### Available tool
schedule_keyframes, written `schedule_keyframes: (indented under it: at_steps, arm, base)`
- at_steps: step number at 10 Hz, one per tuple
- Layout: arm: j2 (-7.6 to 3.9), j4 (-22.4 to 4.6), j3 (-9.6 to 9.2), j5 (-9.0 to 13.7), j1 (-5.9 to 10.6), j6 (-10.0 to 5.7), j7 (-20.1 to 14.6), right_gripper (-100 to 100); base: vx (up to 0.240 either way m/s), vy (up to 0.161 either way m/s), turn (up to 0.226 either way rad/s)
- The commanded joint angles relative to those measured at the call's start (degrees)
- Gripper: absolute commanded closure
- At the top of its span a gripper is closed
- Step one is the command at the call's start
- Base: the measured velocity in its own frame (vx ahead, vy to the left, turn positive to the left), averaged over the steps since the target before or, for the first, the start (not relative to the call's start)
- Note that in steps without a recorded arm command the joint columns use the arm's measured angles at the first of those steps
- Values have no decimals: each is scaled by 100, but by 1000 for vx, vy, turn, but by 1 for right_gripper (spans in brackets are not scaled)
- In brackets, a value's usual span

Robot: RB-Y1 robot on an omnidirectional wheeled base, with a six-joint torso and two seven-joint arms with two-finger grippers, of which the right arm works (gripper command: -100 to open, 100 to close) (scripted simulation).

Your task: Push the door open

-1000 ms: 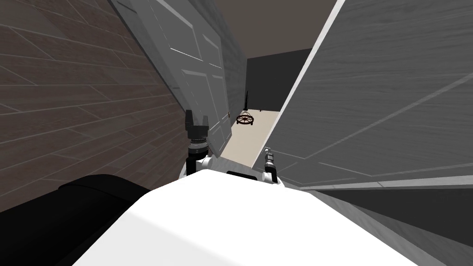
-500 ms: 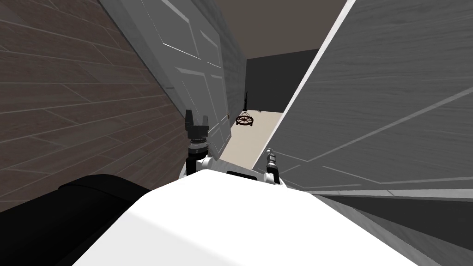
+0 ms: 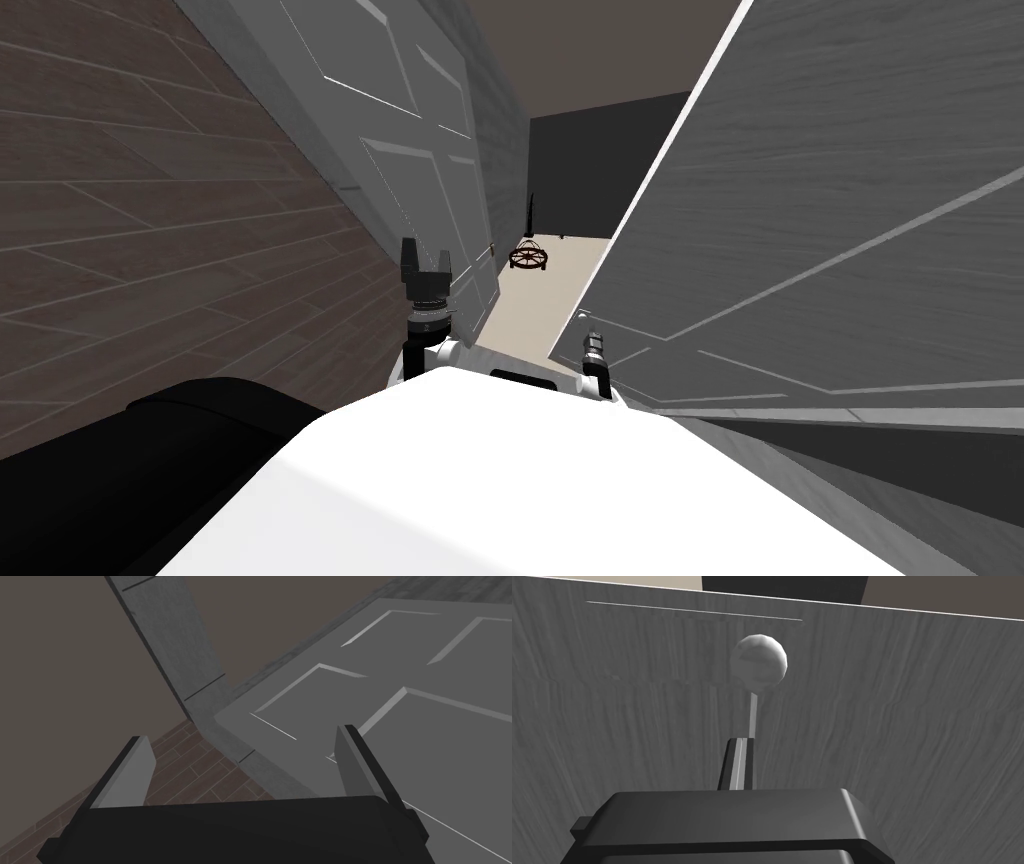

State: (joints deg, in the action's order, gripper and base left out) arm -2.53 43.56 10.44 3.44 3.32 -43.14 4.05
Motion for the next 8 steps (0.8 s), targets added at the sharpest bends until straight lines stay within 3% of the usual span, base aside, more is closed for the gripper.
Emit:
schedule_keyframes:
  at_steps: [1,5,6,8]
  arm:
    - [24,15,-5,14,-10,-2,-15,-100]
    - [267,69,-18,50,-34,1,-50,-100]
    - [214,47,-16,44,-31,-8,-46,-100]
    - [94,19,7,57,-31,-49,-42,-100]
  base:
    - [-198,106,-34]
    - [-194,91,-33]
    - [-84,54,-13]
    - [139,-18,31]
